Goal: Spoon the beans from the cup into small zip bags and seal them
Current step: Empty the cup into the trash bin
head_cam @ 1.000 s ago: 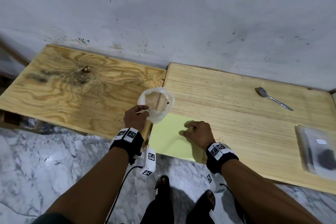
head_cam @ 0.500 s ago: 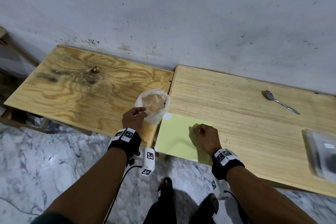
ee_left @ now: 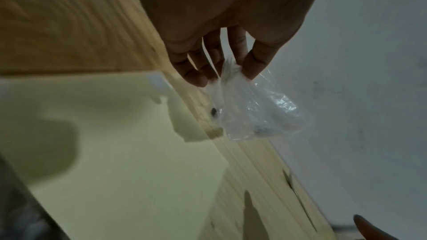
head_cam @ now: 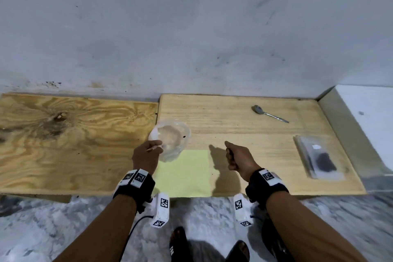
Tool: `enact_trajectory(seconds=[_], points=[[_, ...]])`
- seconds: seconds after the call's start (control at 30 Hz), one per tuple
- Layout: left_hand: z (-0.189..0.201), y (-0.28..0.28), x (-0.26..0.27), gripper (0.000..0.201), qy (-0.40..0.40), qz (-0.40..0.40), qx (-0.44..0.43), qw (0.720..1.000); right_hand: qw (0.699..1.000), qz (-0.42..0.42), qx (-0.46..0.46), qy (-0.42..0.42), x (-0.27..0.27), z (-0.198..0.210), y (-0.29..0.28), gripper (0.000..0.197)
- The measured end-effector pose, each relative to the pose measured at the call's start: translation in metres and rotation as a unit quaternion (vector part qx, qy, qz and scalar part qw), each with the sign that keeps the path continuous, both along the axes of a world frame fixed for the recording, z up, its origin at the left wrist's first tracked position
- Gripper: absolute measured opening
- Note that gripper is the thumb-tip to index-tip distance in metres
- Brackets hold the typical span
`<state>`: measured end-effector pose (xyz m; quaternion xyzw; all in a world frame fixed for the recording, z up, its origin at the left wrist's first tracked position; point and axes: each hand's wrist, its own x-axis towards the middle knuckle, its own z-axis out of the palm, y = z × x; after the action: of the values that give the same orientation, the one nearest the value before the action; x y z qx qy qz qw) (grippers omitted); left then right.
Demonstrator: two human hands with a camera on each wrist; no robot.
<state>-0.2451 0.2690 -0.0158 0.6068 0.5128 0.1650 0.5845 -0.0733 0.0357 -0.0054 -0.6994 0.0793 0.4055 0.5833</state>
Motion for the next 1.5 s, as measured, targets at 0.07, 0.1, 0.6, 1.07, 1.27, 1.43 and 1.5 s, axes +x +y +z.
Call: enact_trajectory(seconds=[0.07, 0.1, 0.6, 1.07, 1.27, 1.43, 1.5], points=[[0.002, -0.025, 0.02, 0.027, 0.002, -0.042, 0.004, 0.999, 1.0, -0.016, -0.013, -0.015, 0.001, 0.008, -0.031, 0.041], [0.005, -0.045, 0.035, 0.027, 0.003, -0.072, 0.003, 0.997, 0.999, -0.04, -0.016, -0.018, 0.004, 0.01, -0.056, 0.04], [0.013, -0.469, 0.183, 0.028, -0.013, -0.405, -0.088, 0.91, 0.923, -0.374, -0.09, -0.004, -0.013, -0.017, -0.487, 0.044], [-0.163, -0.601, 0.216, 0.02, 0.202, -0.436, -0.087, 0.873, 0.936, -0.263, -0.232, 0.04, -0.004, -0.186, -0.601, 0.046], [-0.213, -0.601, 0.234, 0.021, 0.232, -0.474, -0.056, 0.847, 0.947, -0.146, -0.281, -0.05, -0.002, -0.238, -0.584, 0.032], [-0.235, -0.593, 0.234, 0.025, 0.258, -0.482, -0.045, 0.836, 0.949, -0.119, -0.286, -0.059, 0.006, -0.254, -0.583, 0.003], [-0.241, -0.591, 0.235, 0.024, 0.261, -0.482, -0.044, 0.836, 0.947, -0.116, -0.295, -0.055, 0.01, -0.263, -0.582, 0.006]])
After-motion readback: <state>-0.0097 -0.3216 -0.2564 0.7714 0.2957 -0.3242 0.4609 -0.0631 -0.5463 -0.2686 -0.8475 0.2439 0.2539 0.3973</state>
